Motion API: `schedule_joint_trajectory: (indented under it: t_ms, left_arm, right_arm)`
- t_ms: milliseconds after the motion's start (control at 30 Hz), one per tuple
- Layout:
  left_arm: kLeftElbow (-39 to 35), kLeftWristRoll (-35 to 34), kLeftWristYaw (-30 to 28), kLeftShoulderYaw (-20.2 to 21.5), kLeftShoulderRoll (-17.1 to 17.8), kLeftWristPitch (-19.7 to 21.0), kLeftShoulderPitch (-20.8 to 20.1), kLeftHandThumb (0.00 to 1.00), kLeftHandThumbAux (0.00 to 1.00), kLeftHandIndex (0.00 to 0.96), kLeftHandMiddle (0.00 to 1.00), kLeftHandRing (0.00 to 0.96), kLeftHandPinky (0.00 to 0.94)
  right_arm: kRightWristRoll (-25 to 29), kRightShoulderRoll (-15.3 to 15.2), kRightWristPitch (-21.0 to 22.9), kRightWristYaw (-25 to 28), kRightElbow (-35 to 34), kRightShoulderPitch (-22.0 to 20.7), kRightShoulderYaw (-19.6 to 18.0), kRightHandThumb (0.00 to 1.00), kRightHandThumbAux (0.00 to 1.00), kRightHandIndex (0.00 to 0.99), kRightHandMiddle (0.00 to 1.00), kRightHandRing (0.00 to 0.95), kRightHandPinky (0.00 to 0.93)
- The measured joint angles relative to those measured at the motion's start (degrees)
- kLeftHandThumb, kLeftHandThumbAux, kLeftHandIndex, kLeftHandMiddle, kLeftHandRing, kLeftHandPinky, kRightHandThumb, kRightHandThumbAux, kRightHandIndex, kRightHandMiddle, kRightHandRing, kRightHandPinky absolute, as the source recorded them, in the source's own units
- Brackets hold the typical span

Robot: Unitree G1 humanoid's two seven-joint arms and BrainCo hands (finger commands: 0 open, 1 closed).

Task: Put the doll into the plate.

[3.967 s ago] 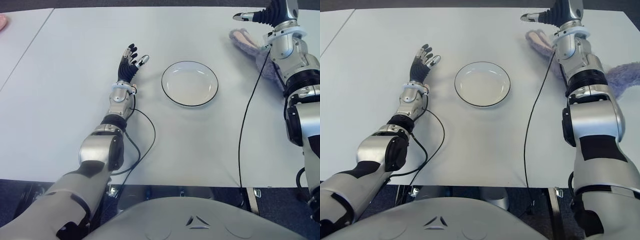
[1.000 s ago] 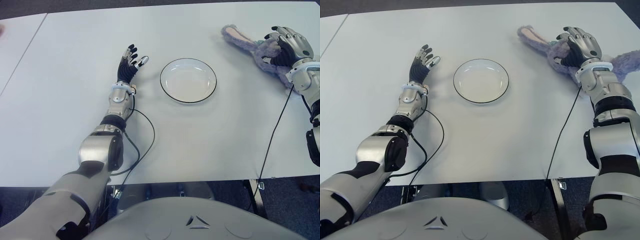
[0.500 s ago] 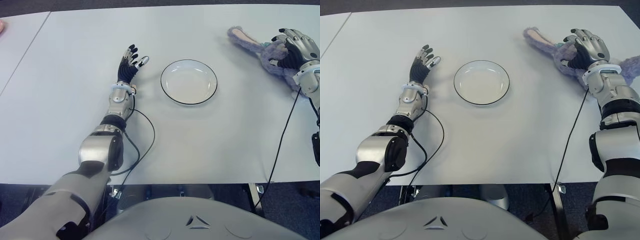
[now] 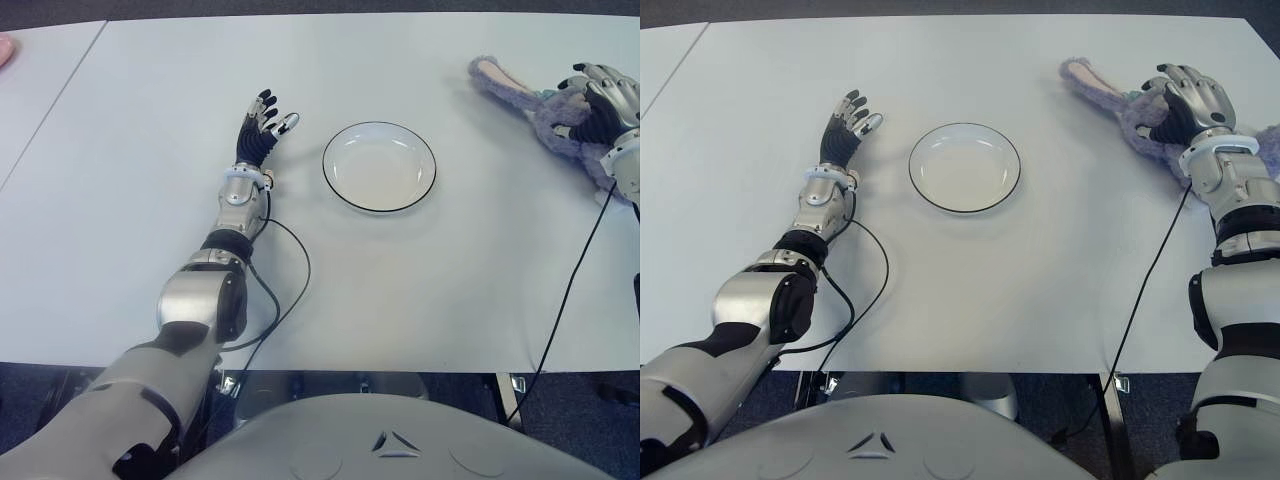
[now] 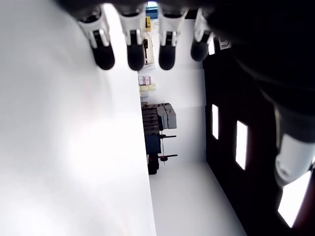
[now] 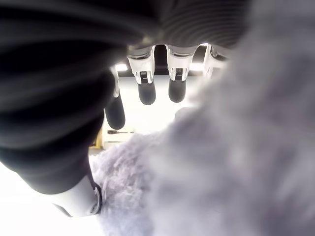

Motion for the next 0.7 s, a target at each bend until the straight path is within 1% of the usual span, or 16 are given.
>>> schedule_joint_trajectory:
  t_ms: [133, 267, 400, 433, 667, 700]
  left_arm:
    - [0.0, 0.0, 0.0, 0.0, -0.1, 0.0, 0.0, 0.000, 0.567, 0.065, 0.103, 0.101, 0.090]
    - [0.0, 0.0, 0.0, 0.0, -0.2, 0.0, 0.0, 0.000, 0.561, 0.066, 0.100, 0.099, 0.089]
    - [0.1, 0.0, 0.0, 0.1, -0.3, 0.0, 0.1, 0.000, 0.557, 0.067, 0.101, 0.099, 0.090]
    - [0.1, 0.0, 0.0, 0.1, -0.3, 0.0, 0.1, 0.000, 0.553, 0.068, 0.102, 0.099, 0.091]
    - [0.3, -0.1, 0.0, 0.1, -0.3, 0.0, 0.2, 0.000, 0.539, 0.072, 0.105, 0.100, 0.097]
    - [0.3, -0.1, 0.0, 0.1, -0.3, 0.0, 0.2, 0.000, 0.536, 0.073, 0.106, 0.100, 0.095]
  right_arm:
    - [0.0, -0.3, 0.0, -0.8, 0.4, 2.6, -0.2, 0.327, 0.786, 0.184, 0.021, 0.026, 0.114]
    - [0.0, -0.5, -0.2, -1.6, 0.4, 4.5, -0.4, 0.339, 0.798, 0.185, 0.023, 0.035, 0.135]
    - [0.0, -0.7, -0.3, -2.1, 0.3, 5.3, -0.5, 0.347, 0.808, 0.185, 0.016, 0.053, 0.187]
    - [0.0, -0.7, -0.4, -2.2, 0.3, 5.5, -0.5, 0.341, 0.809, 0.183, 0.010, 0.066, 0.214]
    - [0.1, -0.7, -0.6, -2.2, 0.1, 6.1, -0.5, 0.326, 0.807, 0.165, 0.000, 0.104, 0.287]
    - [0.1, -0.7, -0.6, -2.2, 0.1, 6.1, -0.5, 0.314, 0.803, 0.154, 0.000, 0.119, 0.309]
